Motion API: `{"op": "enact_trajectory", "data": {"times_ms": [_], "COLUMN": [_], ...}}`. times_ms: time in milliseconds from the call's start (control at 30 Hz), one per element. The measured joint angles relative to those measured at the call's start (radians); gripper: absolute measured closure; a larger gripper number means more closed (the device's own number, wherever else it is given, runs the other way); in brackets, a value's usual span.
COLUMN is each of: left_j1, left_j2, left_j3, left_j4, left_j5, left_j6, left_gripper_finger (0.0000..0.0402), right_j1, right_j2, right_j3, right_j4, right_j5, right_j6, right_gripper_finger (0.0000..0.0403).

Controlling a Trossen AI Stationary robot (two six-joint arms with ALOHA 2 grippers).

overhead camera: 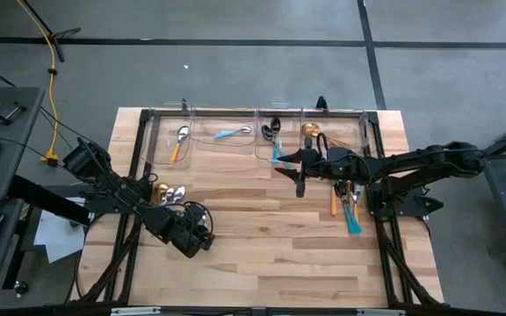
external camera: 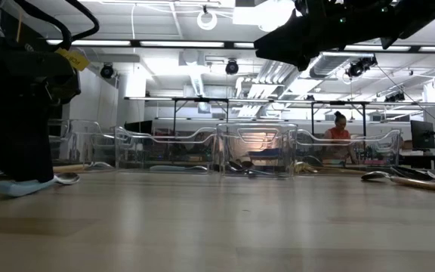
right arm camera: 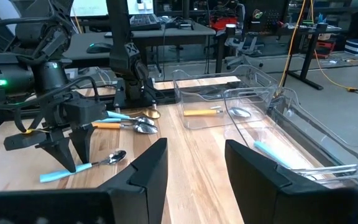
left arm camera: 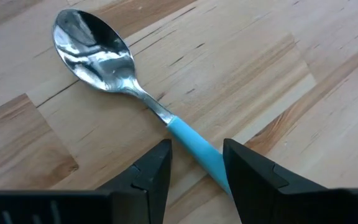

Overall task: Sort silverware by color (type)
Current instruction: Put the blue spoon into the middle left transparent bin

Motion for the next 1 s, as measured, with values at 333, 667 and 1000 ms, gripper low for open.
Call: {"op": "enact_trajectory", "data": {"times_ms": [333,667,1000], "left_j1": [0.0,0.0,-0.001], "left_j2": [0.021,0.035,-0.033], "left_j3": [0.003,0.001,-0.005], "left_j4": [-0.034,-0.069,-0.098], "left_j5": [0.017,0.042,0.015], "left_j6": [-0.004,0.037,0.144], "left_gripper_finger": [0.0264,0.0359,0.039], "right_j1": [0.0,0.0,0.0], "right_j2": [0.0,0.0,0.0], "right_j3": [0.0,0.0,0.0], "right_j4": [0.0,-0.001,-0.001], "right_j5": [0.0,0.0,0.0], "right_j6": [0.004,0.007,0.007], "right_gripper_finger": [0.0258,0.0258,0.0258]}}
